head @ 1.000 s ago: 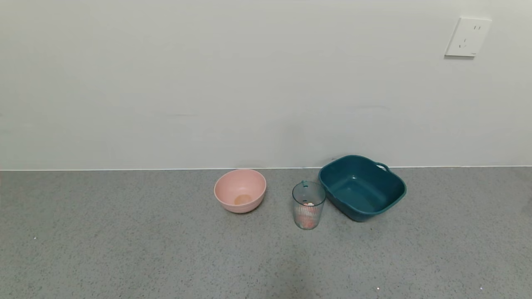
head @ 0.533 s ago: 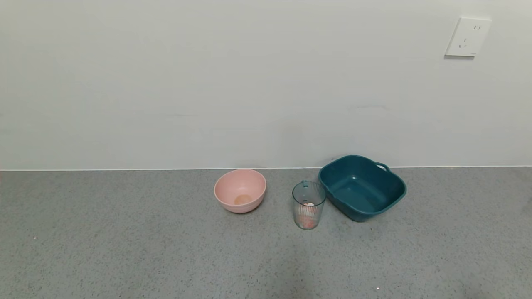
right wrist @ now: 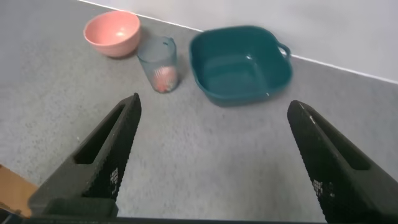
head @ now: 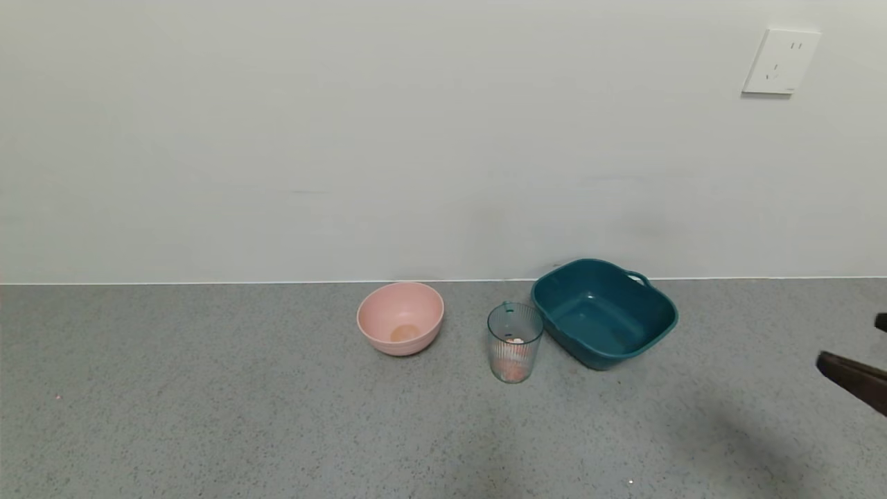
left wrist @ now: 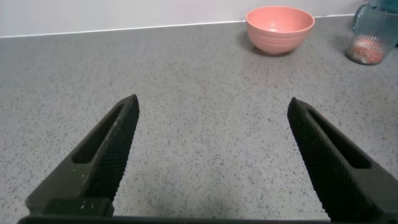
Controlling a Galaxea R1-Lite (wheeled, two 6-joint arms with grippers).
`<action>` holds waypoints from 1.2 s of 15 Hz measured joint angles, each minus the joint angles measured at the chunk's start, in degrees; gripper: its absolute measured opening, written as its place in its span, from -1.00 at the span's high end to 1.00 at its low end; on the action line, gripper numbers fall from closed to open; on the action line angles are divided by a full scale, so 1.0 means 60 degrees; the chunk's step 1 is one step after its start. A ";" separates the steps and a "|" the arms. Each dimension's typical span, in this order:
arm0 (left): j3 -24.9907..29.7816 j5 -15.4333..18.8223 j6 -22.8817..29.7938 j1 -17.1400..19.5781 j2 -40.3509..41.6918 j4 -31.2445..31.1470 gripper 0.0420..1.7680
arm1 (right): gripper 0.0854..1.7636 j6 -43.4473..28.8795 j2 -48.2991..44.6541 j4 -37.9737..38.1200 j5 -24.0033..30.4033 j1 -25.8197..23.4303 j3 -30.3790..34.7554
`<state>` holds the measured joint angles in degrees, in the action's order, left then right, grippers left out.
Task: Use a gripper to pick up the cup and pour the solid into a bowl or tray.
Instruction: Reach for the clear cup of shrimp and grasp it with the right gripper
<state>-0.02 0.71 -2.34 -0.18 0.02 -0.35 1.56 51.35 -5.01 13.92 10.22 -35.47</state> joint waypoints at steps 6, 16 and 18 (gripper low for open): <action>0.0000 0.0000 0.0000 0.0000 0.0000 0.0000 -0.94 | -0.94 -0.0807 0.2517 -0.0532 -0.0039 0.1540 -0.2209; 0.0004 0.0000 -0.0004 0.0000 0.0000 0.0004 -0.94 | -0.94 -0.0902 0.5636 -0.2117 -0.0295 0.2127 -0.2245; 0.0004 0.0000 0.0000 0.0000 0.0000 0.0004 -0.94 | -0.94 -0.0949 0.6203 -0.2255 -0.0457 0.2363 -0.2186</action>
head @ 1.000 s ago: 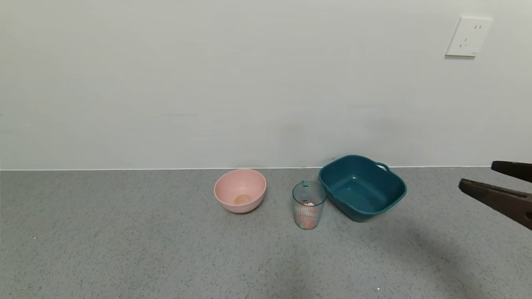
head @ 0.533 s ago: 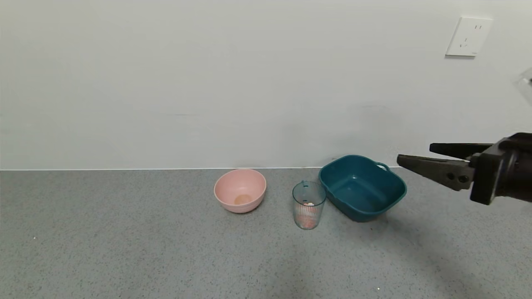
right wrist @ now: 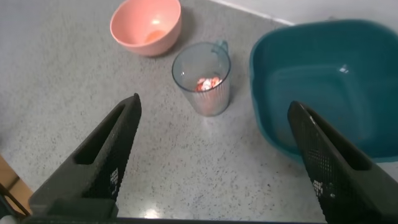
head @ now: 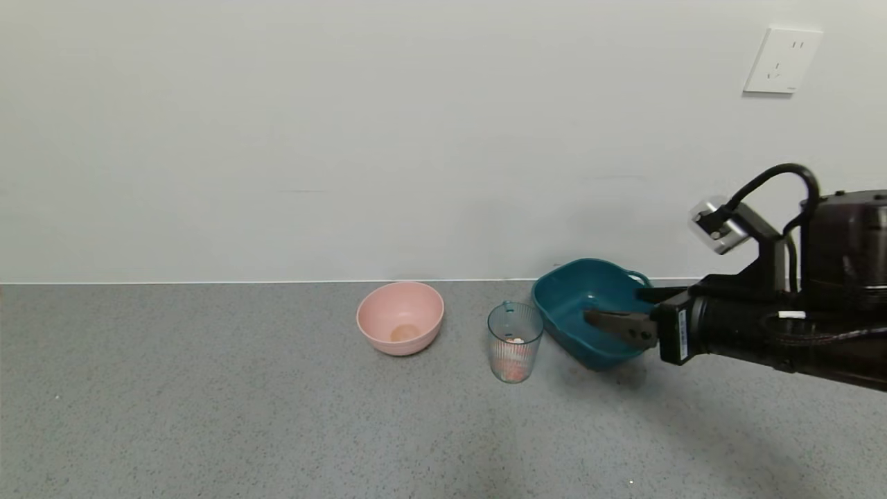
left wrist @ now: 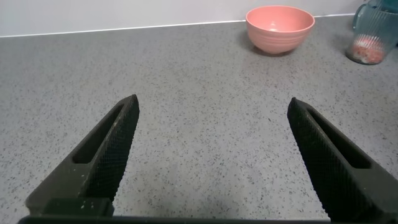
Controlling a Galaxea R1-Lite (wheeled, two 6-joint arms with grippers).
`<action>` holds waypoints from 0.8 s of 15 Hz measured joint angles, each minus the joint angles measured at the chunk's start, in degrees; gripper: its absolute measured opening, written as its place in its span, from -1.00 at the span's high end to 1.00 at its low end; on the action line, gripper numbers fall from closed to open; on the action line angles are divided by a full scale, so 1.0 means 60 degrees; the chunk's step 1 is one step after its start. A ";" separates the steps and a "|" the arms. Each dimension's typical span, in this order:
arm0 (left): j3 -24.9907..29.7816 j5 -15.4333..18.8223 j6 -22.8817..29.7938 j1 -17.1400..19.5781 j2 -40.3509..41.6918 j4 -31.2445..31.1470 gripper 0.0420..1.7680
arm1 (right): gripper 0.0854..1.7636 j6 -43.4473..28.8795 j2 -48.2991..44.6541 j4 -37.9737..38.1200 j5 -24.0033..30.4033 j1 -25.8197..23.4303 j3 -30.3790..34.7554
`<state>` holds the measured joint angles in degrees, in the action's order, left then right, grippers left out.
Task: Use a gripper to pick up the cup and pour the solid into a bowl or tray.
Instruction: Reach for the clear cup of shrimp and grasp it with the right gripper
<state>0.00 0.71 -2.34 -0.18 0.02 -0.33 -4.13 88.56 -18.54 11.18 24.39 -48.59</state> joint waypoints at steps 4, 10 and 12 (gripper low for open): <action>0.0000 0.0000 -0.0004 0.0000 0.0000 0.0000 -0.94 | -0.94 -0.0161 0.1120 -0.1024 -0.0601 0.0605 0.0165; 0.0000 0.0000 -0.0004 0.0000 0.0000 0.0000 -0.94 | -0.94 -0.0205 0.2605 -0.2564 -0.0646 0.1065 0.0750; 0.0000 0.0000 0.0000 0.0000 0.0000 -0.0004 -0.94 | -0.94 -0.0335 0.2903 -0.2586 -0.0646 0.1235 0.0768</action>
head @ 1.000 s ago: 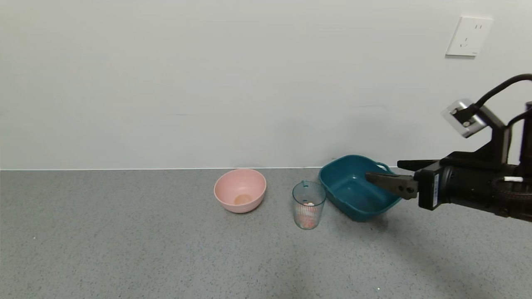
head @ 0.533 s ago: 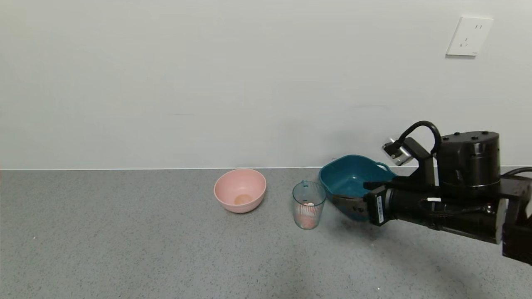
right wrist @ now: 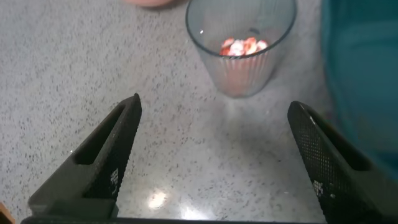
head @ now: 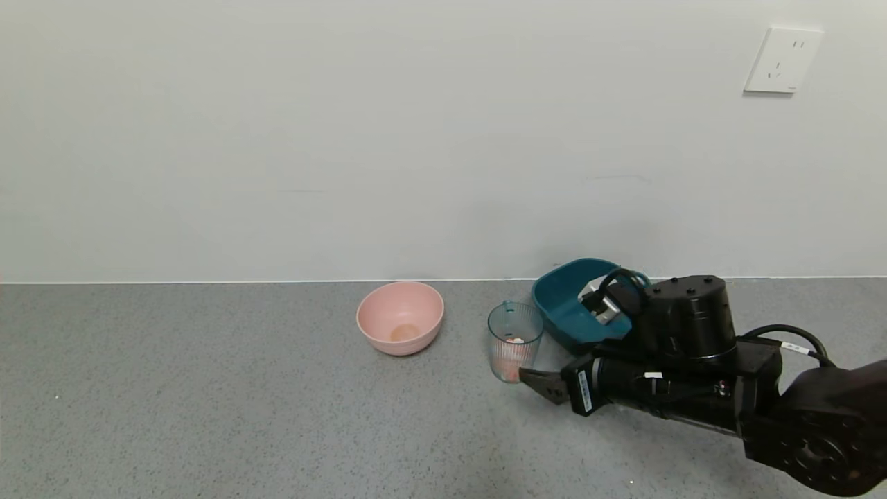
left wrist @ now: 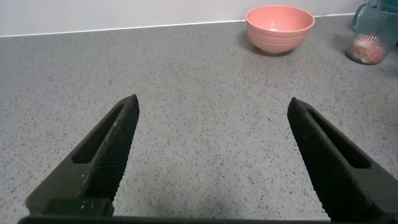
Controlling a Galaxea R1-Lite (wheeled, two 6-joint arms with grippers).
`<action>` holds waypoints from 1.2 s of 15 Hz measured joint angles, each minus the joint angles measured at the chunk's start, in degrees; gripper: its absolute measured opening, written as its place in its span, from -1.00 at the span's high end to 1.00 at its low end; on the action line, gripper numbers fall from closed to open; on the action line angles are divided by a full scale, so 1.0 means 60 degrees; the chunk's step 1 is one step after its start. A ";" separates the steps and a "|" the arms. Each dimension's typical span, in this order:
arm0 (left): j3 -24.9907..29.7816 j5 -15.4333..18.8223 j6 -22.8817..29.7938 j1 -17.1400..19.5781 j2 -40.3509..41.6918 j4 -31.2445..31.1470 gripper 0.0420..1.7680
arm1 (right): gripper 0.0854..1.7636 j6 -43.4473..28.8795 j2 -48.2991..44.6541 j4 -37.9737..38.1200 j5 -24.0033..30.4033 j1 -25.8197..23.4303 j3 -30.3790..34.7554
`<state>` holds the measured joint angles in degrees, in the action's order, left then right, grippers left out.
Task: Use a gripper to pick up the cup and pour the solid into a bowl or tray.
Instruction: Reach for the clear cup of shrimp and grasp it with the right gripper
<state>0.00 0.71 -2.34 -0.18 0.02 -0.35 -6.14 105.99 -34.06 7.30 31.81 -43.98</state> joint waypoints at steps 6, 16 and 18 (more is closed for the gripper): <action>0.0000 0.0000 -0.0004 0.0000 0.0000 0.0004 -0.94 | -0.94 -0.0311 0.0853 -0.0146 -0.0386 0.0303 -0.0291; 0.0000 0.0000 0.0000 0.0000 0.0000 0.0004 -0.94 | -0.94 -0.0638 0.2536 -0.0827 -0.0382 0.0138 -0.1406; 0.0000 0.0000 0.0000 0.0000 0.0000 0.0004 -0.94 | -0.94 -0.0638 0.2816 -0.0831 -0.0382 0.0142 -0.1642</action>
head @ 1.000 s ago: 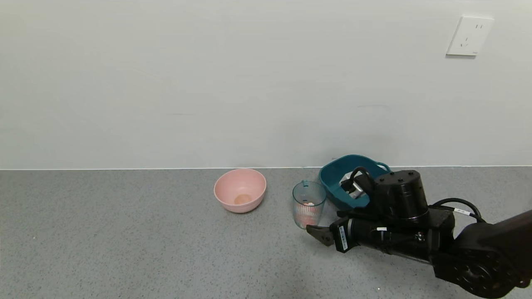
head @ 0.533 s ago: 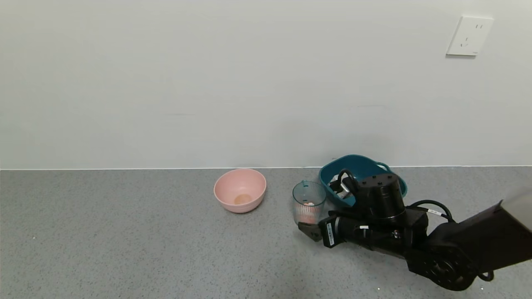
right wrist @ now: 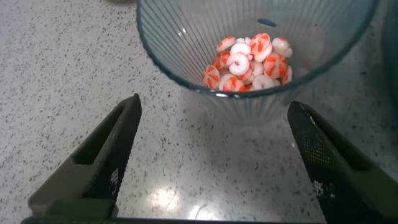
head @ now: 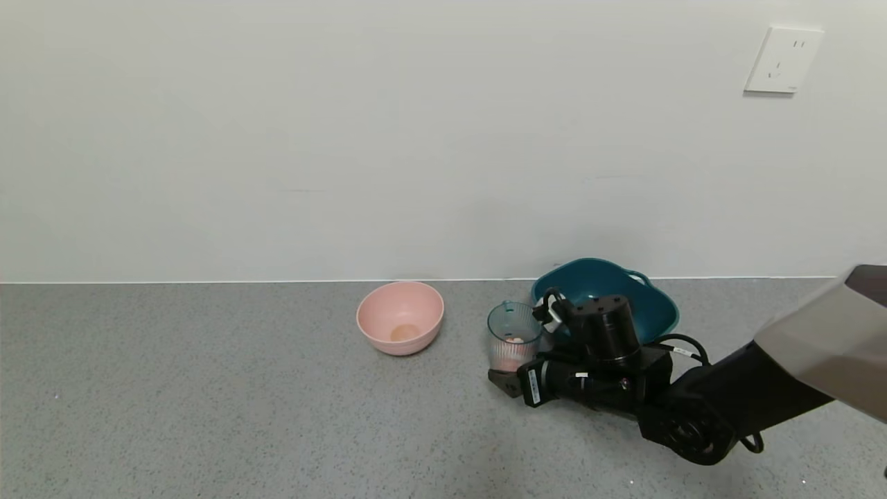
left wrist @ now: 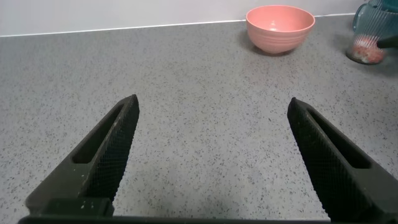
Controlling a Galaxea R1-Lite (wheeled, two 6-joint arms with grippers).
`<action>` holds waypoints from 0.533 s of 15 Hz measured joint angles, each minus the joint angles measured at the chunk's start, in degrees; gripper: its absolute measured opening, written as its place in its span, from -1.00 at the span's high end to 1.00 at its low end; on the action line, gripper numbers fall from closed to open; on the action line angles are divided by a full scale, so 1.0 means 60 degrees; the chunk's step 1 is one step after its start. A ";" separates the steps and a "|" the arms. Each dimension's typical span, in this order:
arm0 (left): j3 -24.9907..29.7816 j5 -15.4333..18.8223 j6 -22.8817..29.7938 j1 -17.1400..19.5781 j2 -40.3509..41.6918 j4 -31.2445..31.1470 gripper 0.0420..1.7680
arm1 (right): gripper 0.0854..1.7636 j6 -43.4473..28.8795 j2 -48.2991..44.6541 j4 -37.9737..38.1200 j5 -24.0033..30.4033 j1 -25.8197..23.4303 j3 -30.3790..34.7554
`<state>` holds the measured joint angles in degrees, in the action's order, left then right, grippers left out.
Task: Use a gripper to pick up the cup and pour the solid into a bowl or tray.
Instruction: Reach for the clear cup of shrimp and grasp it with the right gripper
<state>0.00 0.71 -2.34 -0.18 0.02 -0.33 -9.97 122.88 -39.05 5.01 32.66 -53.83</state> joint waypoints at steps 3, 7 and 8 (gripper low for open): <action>0.0000 0.0000 -0.0004 0.0000 0.0000 0.0000 -0.94 | -0.94 0.0000 0.0299 0.0008 -0.0008 -0.0010 -0.0299; 0.0000 -0.0004 0.0000 0.0000 0.0000 0.0000 -0.94 | -0.94 0.0000 0.0561 -0.0010 -0.0510 -0.0037 -0.0685; 0.0000 -0.0004 0.0000 0.0000 0.0000 -0.0004 -0.94 | -0.94 -0.0004 0.0630 -0.0116 -0.0731 -0.0037 -0.0788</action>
<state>0.00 0.68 -2.34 -0.18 0.02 -0.35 -10.00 126.66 -39.74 0.62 32.44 -58.56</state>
